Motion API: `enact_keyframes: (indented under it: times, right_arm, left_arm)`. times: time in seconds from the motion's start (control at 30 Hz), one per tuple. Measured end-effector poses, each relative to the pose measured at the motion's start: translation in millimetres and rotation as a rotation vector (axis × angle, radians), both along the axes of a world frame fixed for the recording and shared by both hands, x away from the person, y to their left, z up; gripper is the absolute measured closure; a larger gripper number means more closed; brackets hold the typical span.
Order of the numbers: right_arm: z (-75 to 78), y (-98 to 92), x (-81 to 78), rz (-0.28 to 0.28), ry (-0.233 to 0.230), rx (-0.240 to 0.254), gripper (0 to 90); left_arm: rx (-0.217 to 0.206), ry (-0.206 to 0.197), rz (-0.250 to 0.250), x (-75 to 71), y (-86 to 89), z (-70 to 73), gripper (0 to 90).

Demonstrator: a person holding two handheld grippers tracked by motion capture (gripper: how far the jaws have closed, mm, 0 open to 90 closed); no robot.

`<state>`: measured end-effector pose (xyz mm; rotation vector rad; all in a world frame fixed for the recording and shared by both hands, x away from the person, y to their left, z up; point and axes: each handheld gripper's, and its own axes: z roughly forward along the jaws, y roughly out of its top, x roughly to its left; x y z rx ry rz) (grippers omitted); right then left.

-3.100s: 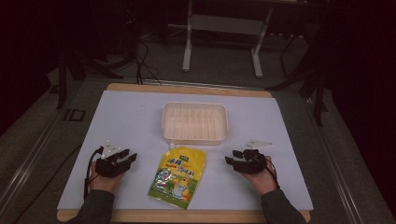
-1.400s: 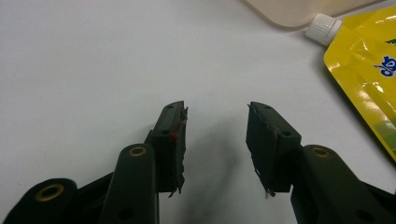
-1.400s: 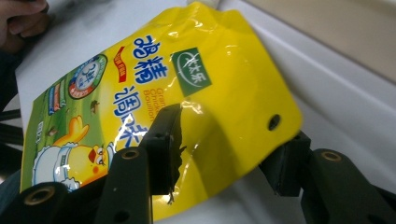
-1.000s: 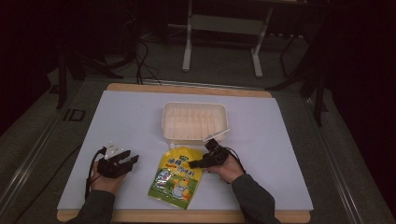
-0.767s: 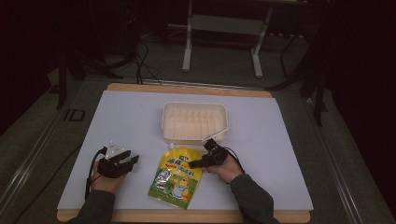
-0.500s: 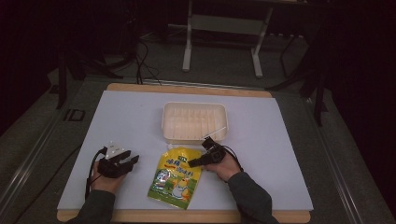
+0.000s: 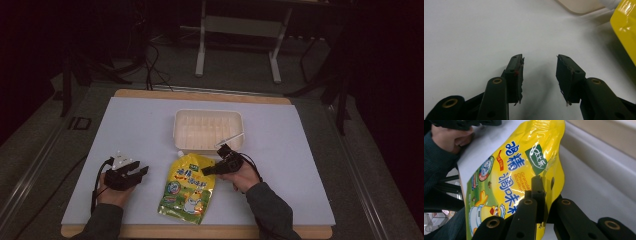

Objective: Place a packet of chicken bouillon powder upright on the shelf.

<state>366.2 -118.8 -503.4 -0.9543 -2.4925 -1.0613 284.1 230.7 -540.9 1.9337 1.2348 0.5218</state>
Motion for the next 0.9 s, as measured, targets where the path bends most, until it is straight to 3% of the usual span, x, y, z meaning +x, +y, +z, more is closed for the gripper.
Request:
enact_keyframes:
  times: [0.2,0.4,0.77,0.9]
  right_arm:
    - [9.0,-3.2,1.4,0.005,-0.005,0.071,90.0]
    - [35.6,-11.8,3.6,-0.004,-0.074,0.110,90.0]
    - [82.5,-36.7,-1.0,-0.047,-0.227,0.130,90.0]
    - [95.5,-44.2,-3.4,-0.052,-0.256,0.131,90.0]
  left_arm:
    - [-0.001,0.000,0.000,0.0,0.1,0.0,56.3]
    - [-0.003,-0.001,0.001,-0.1,0.1,0.1,56.3]
    - [0.002,-0.001,0.000,0.1,0.2,0.1,56.3]
    - [0.000,-0.003,0.003,0.0,0.0,0.2,56.3]
